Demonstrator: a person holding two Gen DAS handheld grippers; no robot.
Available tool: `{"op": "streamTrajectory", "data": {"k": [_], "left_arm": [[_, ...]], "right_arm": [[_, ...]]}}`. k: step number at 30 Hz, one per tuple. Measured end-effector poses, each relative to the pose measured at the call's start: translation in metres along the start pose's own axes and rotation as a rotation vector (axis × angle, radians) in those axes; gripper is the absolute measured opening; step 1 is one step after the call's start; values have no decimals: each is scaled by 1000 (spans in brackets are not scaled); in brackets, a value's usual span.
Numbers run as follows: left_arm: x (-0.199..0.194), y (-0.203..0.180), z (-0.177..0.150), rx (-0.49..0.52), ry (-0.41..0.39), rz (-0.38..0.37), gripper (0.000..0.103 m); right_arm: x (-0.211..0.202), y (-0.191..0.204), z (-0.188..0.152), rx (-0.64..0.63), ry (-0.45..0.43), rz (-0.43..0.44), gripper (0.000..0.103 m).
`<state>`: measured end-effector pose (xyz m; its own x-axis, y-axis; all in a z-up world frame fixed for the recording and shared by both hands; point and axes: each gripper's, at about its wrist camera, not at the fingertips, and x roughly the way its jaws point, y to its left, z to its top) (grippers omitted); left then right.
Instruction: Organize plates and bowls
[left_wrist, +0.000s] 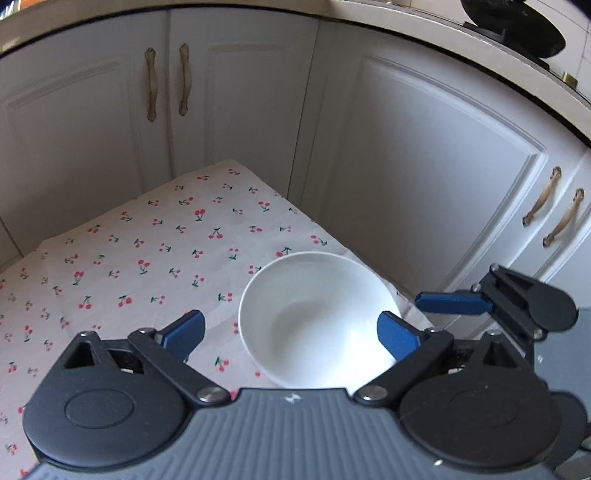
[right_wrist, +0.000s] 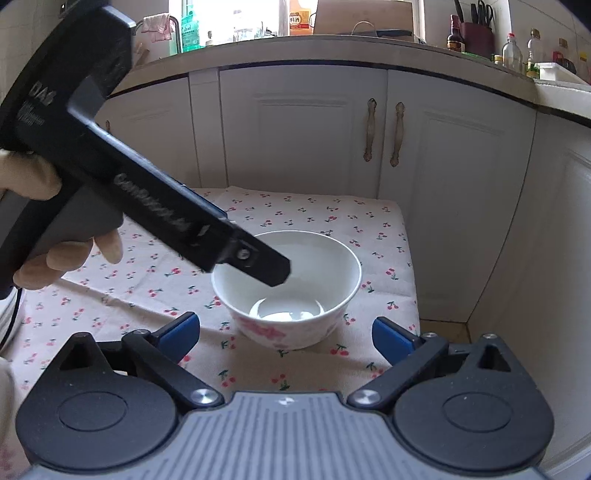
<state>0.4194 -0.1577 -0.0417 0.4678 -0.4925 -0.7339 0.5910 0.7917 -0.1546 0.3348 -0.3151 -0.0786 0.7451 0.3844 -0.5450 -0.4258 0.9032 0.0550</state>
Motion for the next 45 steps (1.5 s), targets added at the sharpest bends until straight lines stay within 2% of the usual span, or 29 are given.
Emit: {"op": "streamTrajectory", "data": {"k": [3,5,7,9,13,17,30,45], "left_arm": [[7,1,5,-5,20,-15,84],[13,2,8,-5,34,-14,83],[18,2,9,-4,42,-13,82],[22,3,11,-4,53,-13,76],[28,3,13,-1,69,-16,73],[34,3,14,1,80,-29,63],[38,0,16,14,90,-24,63],[7,-12,5,25,82,-34,63]], "right_arm": [[5,2,0,-28,1,-11,91],[8,3,0,-39,4,-8,88],[10,5,0,-51,1,-12,87],[12,6,0,-57,4,-13,85],[15,6,1,-54,2,-18,83],[13,5,0,-50,-1,-13,81],[8,7,2,-44,-3,-8,81],[-10,23,7,-49,45,-1,81]]}}
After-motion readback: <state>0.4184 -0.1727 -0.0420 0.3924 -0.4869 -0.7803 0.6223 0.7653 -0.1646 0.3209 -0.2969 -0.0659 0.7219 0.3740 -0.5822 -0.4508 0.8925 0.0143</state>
